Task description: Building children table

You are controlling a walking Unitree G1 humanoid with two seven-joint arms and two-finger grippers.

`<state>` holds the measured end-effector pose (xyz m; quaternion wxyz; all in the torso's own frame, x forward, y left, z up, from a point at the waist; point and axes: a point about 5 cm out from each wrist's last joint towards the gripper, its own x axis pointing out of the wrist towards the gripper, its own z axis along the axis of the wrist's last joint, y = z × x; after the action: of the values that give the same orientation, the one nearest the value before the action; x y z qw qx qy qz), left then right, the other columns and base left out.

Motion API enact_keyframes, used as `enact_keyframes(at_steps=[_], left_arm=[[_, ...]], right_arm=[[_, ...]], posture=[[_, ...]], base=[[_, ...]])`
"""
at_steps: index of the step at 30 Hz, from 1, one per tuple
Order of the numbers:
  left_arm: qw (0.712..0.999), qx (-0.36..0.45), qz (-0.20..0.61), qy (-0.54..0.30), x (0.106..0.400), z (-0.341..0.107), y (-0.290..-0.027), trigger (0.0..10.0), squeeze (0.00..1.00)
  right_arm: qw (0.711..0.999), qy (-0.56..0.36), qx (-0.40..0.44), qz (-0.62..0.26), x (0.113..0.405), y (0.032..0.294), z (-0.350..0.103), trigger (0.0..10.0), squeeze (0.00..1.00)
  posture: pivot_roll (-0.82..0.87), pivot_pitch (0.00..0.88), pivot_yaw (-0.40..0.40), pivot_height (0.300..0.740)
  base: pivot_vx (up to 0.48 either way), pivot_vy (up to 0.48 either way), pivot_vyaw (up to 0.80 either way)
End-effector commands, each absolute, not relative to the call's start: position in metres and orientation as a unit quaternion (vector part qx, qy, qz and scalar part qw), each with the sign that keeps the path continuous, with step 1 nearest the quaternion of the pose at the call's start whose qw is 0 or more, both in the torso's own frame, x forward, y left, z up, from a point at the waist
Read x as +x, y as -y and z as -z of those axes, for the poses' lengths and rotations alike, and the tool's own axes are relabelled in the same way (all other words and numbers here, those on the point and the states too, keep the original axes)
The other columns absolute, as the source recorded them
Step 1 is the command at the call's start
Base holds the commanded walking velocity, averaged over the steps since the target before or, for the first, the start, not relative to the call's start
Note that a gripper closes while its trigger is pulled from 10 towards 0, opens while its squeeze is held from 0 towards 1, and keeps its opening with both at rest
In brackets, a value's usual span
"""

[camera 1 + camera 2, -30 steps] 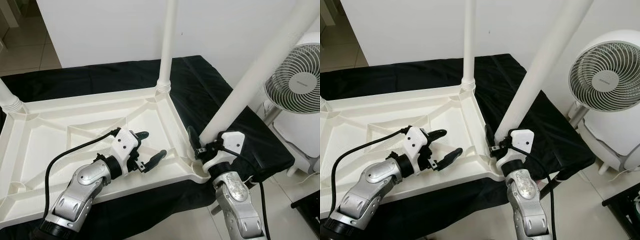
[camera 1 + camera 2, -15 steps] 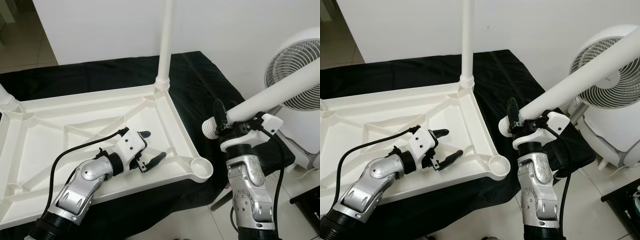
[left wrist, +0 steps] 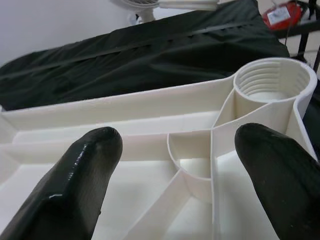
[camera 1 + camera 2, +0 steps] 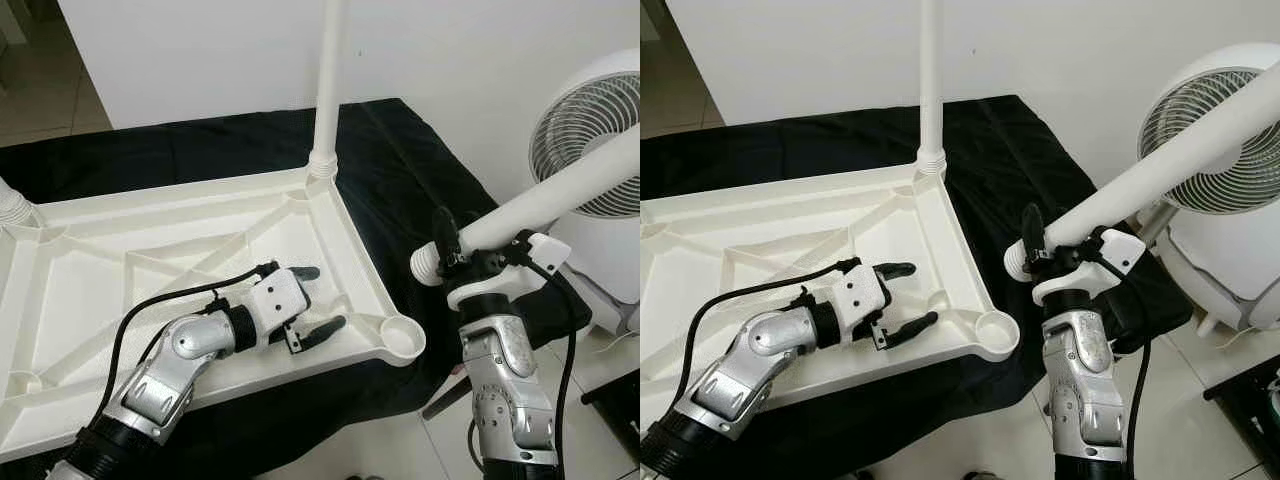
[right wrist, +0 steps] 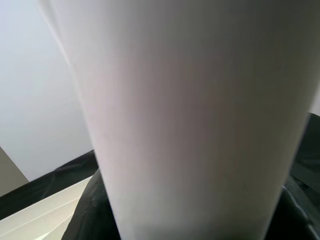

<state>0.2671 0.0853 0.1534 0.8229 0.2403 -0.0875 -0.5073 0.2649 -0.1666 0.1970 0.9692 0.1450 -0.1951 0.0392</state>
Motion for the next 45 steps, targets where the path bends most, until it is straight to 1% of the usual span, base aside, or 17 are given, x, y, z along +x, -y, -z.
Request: enact_keyframes(at_steps=[1,5,14,16,18,20,22,24,29,31,32,35,38,40,41,43,45], left_arm=[[0.808,0.285,0.511,0.067,0.267,-0.139,-0.085,10.0,0.00],[0.789,0.330,0.513,0.070,0.268,-0.135,-0.084,10.0,0.00],[0.790,0.346,0.502,0.065,0.274,-0.133,-0.089,10.0,0.00],[0.797,0.365,0.478,0.059,0.284,-0.131,-0.091,10.0,0.00],[0.797,0.365,0.478,0.059,0.284,-0.131,-0.091,10.0,0.00],[0.811,0.390,0.432,0.056,0.303,-0.134,-0.096,10.0,0.00],[0.811,0.390,0.432,0.056,0.303,-0.134,-0.096,10.0,0.00],[0.828,0.403,0.384,0.067,0.324,-0.145,-0.099,10.0,0.00],[0.831,0.401,0.377,0.080,0.328,-0.154,-0.099,10.0,0.00],[0.826,0.393,0.396,0.083,0.322,-0.156,-0.097,10.0,0.00],[0.815,0.367,0.439,0.088,0.307,-0.159,-0.093,10.0,0.00],[0.814,0.348,0.457,0.092,0.301,-0.162,-0.091,10.0,0.00],[0.814,0.288,0.496,0.095,0.289,-0.173,-0.088,10.0,0.00],[0.822,0.185,0.528,0.105,0.282,-0.191,-0.084,10.0,0.00],[0.822,0.185,0.528,0.105,0.282,-0.191,-0.084,10.0,0.00],[0.837,0.104,0.524,0.120,0.285,-0.205,-0.084,10.0,0.00],[0.842,0.084,0.518,0.124,0.286,-0.208,-0.084,10.0,0.00]], right_arm=[[0.970,0.199,0.139,-0.036,0.263,0.168,-0.200,10.0,0.00],[0.972,0.194,0.132,-0.029,0.263,0.170,-0.199,10.0,0.00],[0.972,0.192,0.131,-0.026,0.262,0.171,-0.198,10.0,0.00],[0.972,0.192,0.131,-0.024,0.261,0.171,-0.199,10.0,0.00],[0.972,0.192,0.131,-0.024,0.261,0.171,-0.199,10.0,0.00],[0.972,0.193,0.131,-0.024,0.261,0.172,-0.199,10.0,0.00],[0.972,0.193,0.131,-0.024,0.261,0.172,-0.199,10.0,0.00],[0.972,0.194,0.130,-0.025,0.261,0.170,-0.200,10.0,0.00],[0.972,0.194,0.130,-0.032,0.260,0.168,-0.201,10.0,0.00],[0.972,0.192,0.129,-0.040,0.259,0.166,-0.200,10.0,0.00],[0.974,0.182,0.120,-0.063,0.258,0.160,-0.198,10.0,0.00],[0.975,0.177,0.116,-0.074,0.258,0.158,-0.196,10.0,0.00],[0.976,0.167,0.108,-0.091,0.261,0.153,-0.194,10.0,0.00],[0.978,0.157,0.091,-0.106,0.267,0.150,-0.192,10.0,0.00],[0.978,0.157,0.091,-0.106,0.267,0.150,-0.192,10.0,0.00],[0.979,0.149,0.073,-0.115,0.276,0.146,-0.192,10.0,0.00],[0.980,0.145,0.070,-0.119,0.278,0.144,-0.192,10.0,0.00]], posture=[[0.03,0.131,0.004,0.740],[0.02,0.133,0.006,0.740],[0.02,0.139,0.012,0.740],[0.02,0.139,0.012,0.740],[0.02,0.139,0.012,0.740],[0.02,0.139,0.012,0.740],[0.02,0.139,0.012,0.740],[0.01,0.137,0.011,0.740],[0.00,0.137,0.016,0.740],[0.00,0.137,0.016,0.740],[0.00,0.136,0.018,0.740],[0.00,0.135,0.016,0.740],[0.01,0.134,0.012,0.740],[0.03,0.133,0.001,0.740],[0.03,0.133,0.001,0.740],[0.04,0.128,-0.007,0.740],[0.04,0.128,-0.007,0.740]], base=[[0.000,0.000,0.00],[0.000,0.000,0.00],[0.000,0.000,0.00],[0.000,0.000,0.00],[0.000,0.000,0.00],[0.000,0.000,0.00],[0.000,0.000,0.00],[0.000,0.000,0.00],[0.000,0.000,0.00],[0.000,0.000,0.00],[0.000,0.000,0.00],[0.000,0.000,0.00],[0.000,0.000,0.00],[0.000,0.000,0.00],[0.000,0.000,0.00],[0.000,0.000,0.00],[0.000,0.000,0.00]])
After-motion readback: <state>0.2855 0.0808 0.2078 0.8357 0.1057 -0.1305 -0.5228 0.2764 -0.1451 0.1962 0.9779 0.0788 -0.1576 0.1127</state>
